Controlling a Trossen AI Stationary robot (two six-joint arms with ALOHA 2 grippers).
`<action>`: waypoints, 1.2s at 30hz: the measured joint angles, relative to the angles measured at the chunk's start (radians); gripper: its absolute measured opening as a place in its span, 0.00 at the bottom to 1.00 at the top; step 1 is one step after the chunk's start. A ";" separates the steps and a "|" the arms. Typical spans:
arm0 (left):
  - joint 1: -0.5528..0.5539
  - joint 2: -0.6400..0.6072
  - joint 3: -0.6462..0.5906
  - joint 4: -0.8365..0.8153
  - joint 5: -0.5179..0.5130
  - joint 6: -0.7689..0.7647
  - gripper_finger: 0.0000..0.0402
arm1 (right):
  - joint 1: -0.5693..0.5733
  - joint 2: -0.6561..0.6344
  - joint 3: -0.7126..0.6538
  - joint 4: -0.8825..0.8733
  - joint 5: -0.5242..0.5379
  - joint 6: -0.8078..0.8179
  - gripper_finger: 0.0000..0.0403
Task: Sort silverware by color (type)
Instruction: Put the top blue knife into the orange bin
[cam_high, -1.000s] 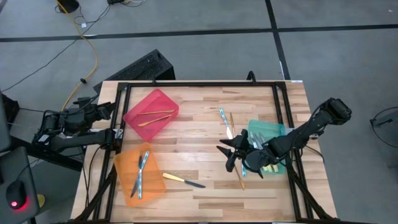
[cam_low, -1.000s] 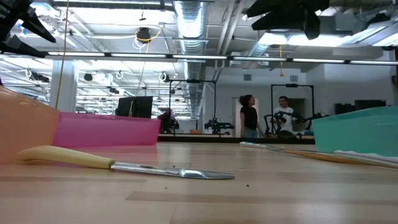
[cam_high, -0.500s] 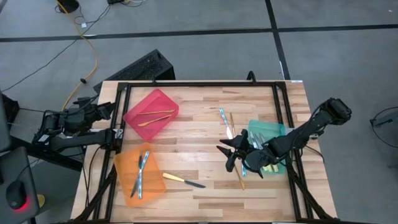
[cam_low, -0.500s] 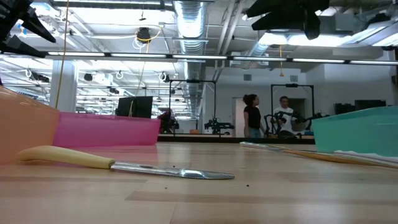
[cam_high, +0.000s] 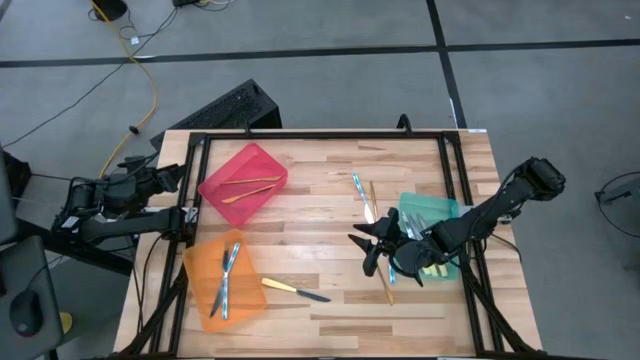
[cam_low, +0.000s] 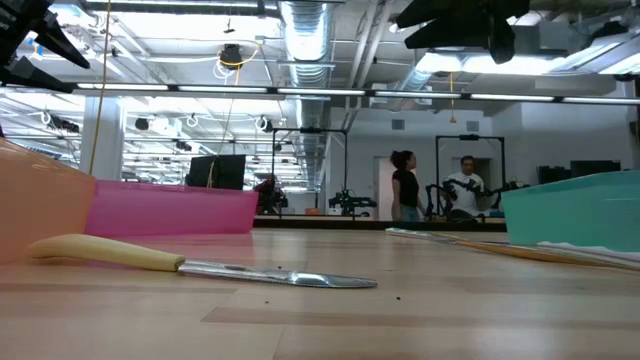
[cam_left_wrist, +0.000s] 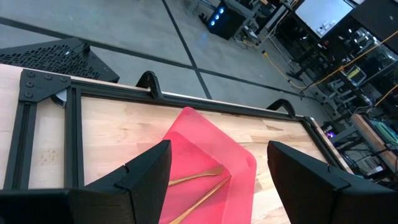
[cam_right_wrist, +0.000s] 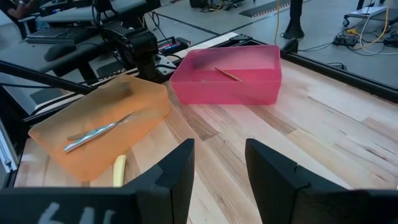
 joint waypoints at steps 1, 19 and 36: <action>0.000 0.000 0.000 0.000 -0.001 0.000 0.61 | 0.000 0.000 0.000 0.000 0.000 0.000 0.41; 0.000 0.000 0.000 0.000 -0.016 0.003 0.61 | -0.007 0.000 0.000 0.000 0.001 0.003 0.41; 0.000 0.000 0.000 0.000 -0.016 0.006 0.61 | -0.020 0.000 0.000 0.000 0.000 0.003 0.41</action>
